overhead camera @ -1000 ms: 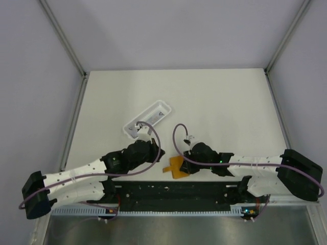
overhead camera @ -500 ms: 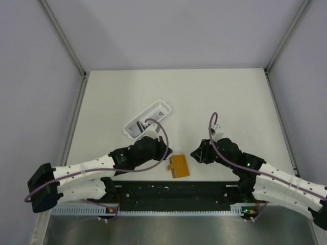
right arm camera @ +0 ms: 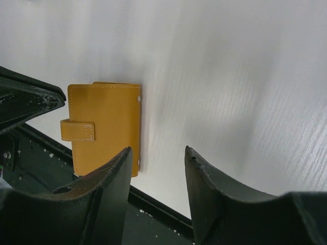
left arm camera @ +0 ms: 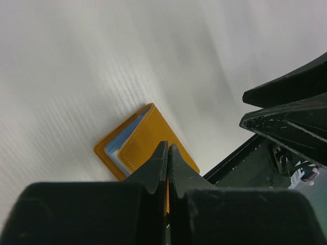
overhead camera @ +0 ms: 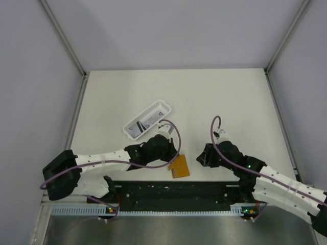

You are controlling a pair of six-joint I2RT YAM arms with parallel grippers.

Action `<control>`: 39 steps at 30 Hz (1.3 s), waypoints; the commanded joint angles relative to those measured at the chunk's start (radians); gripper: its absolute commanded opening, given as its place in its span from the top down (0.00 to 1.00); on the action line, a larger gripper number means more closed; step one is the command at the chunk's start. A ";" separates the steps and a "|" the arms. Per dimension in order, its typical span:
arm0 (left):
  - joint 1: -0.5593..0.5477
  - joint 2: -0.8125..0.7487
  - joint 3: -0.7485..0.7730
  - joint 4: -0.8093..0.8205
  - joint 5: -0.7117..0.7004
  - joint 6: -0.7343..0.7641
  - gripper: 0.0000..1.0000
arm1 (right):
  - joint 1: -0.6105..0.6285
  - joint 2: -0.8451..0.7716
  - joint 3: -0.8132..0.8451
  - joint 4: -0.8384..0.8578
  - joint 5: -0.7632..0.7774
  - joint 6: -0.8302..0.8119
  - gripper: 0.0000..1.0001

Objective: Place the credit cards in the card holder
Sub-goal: Pick up the card holder from the center of the board.

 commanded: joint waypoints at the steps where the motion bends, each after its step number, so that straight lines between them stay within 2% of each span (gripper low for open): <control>1: -0.009 0.013 -0.009 0.060 0.036 0.001 1.00 | -0.009 0.002 0.001 0.022 0.009 0.007 0.53; 8: -0.030 0.000 -0.164 0.149 0.059 -0.054 1.00 | -0.008 0.040 -0.018 0.076 -0.020 0.013 0.50; 13: -0.050 0.032 -0.203 0.181 0.067 -0.066 1.00 | -0.009 0.088 -0.033 0.149 -0.072 0.013 0.46; 21: -0.063 0.065 -0.235 0.184 0.051 -0.082 1.00 | -0.011 0.172 -0.105 0.389 -0.250 0.034 0.42; 26: -0.063 0.075 -0.256 0.203 0.047 -0.094 1.00 | -0.016 0.269 -0.133 0.502 -0.321 0.045 0.42; 30: -0.063 0.086 -0.264 0.217 0.042 -0.099 1.00 | -0.017 0.370 -0.168 0.675 -0.378 0.083 0.43; 33: -0.064 0.092 -0.264 0.223 0.039 -0.103 1.00 | -0.017 0.445 -0.163 0.755 -0.413 0.098 0.49; 36: -0.063 0.083 -0.260 0.208 0.028 -0.109 1.00 | -0.019 0.447 -0.137 0.753 -0.416 0.085 0.76; 39: -0.063 0.011 -0.247 0.120 -0.030 -0.132 1.00 | -0.016 0.297 -0.055 0.529 -0.326 0.021 0.97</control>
